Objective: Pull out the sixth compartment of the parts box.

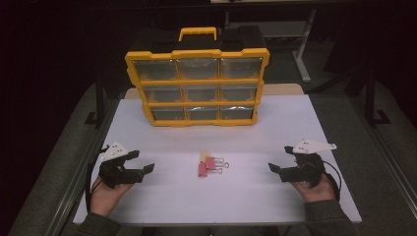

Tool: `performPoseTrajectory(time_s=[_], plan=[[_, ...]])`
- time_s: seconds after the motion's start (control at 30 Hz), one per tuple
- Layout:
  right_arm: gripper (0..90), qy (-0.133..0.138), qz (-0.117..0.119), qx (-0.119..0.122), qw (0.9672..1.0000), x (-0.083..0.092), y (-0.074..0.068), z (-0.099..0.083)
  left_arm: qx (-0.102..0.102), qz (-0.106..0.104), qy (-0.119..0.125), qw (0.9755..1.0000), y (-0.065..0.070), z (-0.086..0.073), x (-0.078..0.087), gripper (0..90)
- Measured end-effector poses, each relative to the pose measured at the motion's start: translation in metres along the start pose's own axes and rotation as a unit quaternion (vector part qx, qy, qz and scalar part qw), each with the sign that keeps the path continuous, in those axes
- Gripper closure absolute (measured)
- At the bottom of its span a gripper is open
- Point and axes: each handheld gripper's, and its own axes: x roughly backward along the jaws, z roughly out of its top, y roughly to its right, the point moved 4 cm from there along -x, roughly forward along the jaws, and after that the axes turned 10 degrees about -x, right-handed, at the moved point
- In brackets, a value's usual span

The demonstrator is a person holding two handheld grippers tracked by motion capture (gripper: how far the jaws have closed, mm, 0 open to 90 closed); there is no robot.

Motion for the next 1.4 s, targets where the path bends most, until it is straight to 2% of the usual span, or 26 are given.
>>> performPoseTrajectory(time_s=[0.23,0.27,0.57,0.87,1.1,1.17,1.3,1.4], plan=[[14.3,-0.001,0.001,0.0,1.0,0.0,0.0,0.0,0.006,-0.003,0.003,1.0,0.001,-0.001,-0.001,22.6],[14.3,0.0,0.001,0.0,1.0,0.0,0.0,0.0,-0.004,-0.004,-0.002,1.0,0.001,-0.001,-0.001,23.1],[14.6,0.003,-0.001,-0.002,1.0,0.002,0.0,0.001,-0.007,-0.011,0.002,0.9999,0.001,-0.001,-0.002,24.0],[14.6,0.004,-0.003,0.001,1.0,0.002,-0.002,0.001,0.001,-0.023,0.008,0.9997,0.004,0.001,-0.003,24.0],[14.7,0.016,-0.008,0.001,0.9998,0.007,-0.003,0.002,0.0,-0.044,0.01,0.999,0.007,0.008,-0.005,24.4],[14.7,0.017,-0.01,0.006,0.9998,0.008,-0.002,0.002,0.0,-0.064,0.014,0.9978,0.009,0.015,-0.009,25.9],[15.0,0.017,-0.012,0.006,0.9998,0.01,-0.003,0.003,-0.002,-0.091,0.016,0.9957,0.012,0.026,-0.015,27.4],[15.0,0.016,-0.012,0.008,0.9998,0.01,-0.003,0.003,0.002,-0.1,0.021,0.9948,0.013,0.032,-0.017,29.1]])
